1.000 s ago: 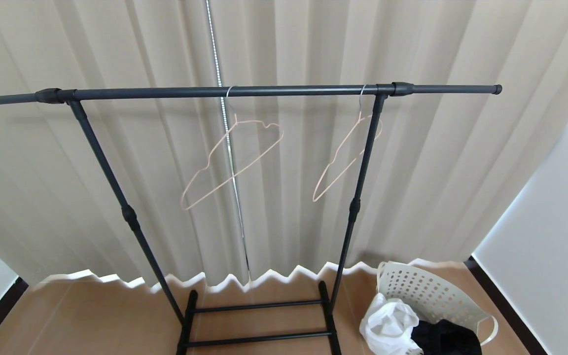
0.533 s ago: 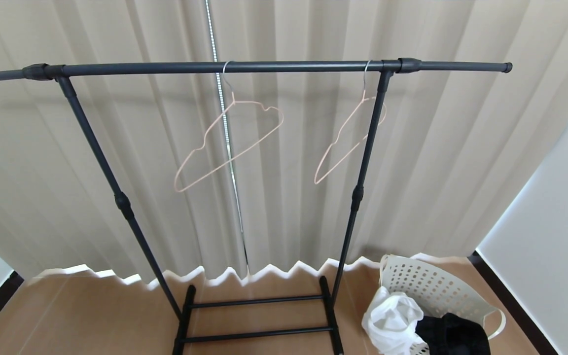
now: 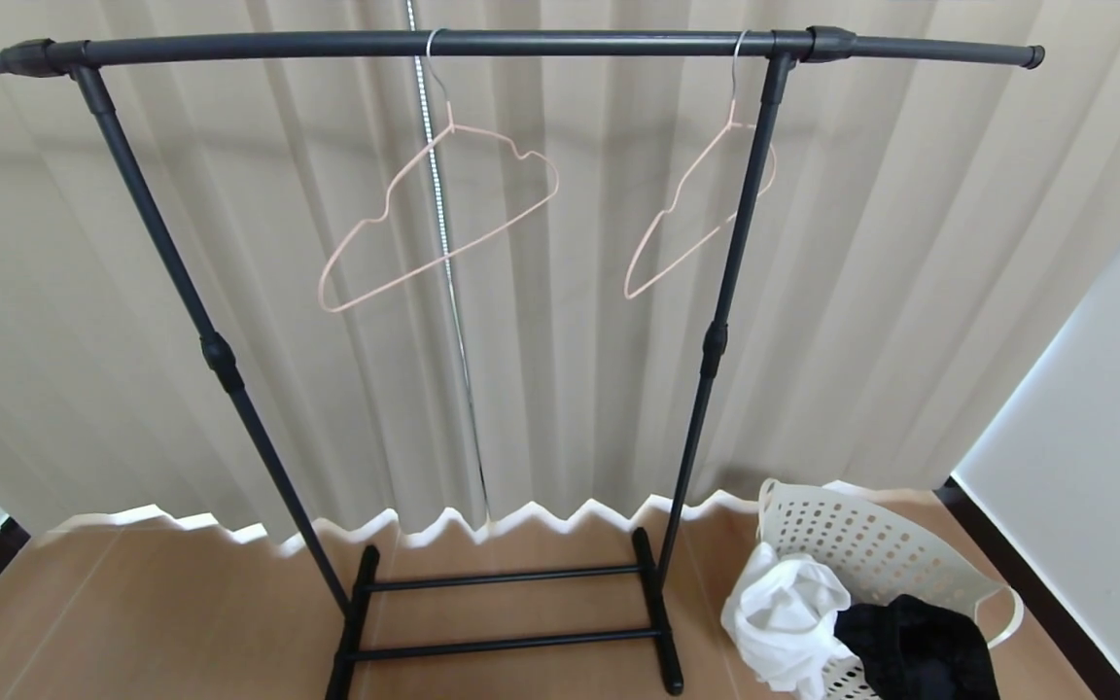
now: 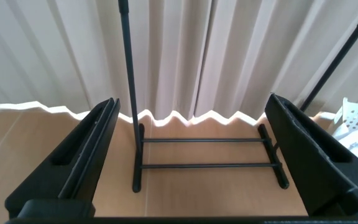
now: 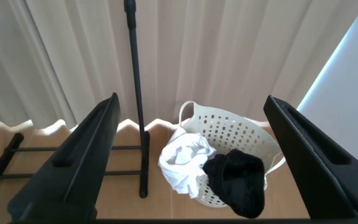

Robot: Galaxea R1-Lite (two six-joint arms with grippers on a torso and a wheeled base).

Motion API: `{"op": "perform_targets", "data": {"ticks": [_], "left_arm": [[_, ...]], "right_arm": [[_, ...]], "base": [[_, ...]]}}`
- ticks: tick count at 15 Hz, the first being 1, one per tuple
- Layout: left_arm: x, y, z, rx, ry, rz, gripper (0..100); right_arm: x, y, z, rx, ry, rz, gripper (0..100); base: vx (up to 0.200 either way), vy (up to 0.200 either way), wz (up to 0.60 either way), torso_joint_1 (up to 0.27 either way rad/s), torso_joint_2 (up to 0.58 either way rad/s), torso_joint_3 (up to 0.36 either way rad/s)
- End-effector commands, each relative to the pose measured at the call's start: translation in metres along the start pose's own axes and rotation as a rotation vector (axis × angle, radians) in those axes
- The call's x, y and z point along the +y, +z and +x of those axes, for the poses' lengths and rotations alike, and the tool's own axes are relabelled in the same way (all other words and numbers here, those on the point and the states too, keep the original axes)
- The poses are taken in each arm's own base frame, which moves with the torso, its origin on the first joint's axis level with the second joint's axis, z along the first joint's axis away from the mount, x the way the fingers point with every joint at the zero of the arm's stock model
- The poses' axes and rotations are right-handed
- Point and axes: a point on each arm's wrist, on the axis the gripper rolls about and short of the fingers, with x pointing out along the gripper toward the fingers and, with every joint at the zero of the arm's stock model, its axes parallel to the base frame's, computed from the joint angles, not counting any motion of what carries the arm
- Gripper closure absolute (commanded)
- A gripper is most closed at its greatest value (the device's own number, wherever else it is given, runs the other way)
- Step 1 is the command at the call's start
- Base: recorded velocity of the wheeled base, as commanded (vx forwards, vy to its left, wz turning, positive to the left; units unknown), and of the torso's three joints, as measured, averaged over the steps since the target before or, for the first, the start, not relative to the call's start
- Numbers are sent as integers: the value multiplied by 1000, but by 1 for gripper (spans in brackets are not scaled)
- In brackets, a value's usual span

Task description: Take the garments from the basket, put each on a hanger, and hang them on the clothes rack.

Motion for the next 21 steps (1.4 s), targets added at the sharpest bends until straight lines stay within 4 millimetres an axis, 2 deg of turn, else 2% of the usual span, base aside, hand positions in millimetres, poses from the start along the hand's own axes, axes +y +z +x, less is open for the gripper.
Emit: {"op": "perform_targets", "data": {"ticks": [1, 10, 17, 21], "left_arm": [[0, 0, 0, -1, 0, 0, 0], [0, 0, 0, -1, 0, 0, 0], [0, 0, 0, -1, 0, 0, 0], [0, 0, 0, -1, 0, 0, 0]], "right_arm": [[0, 0, 0, -1, -1, 0, 0], [0, 0, 0, -1, 1, -2, 0], [0, 0, 0, -1, 1, -2, 0], [0, 0, 0, -1, 1, 0, 0]], "base": [[0, 0, 0, -159, 505, 349], [0, 0, 0, -114, 482, 362], [0, 0, 0, -25, 422, 400], [0, 0, 0, 1, 92, 85]]}}
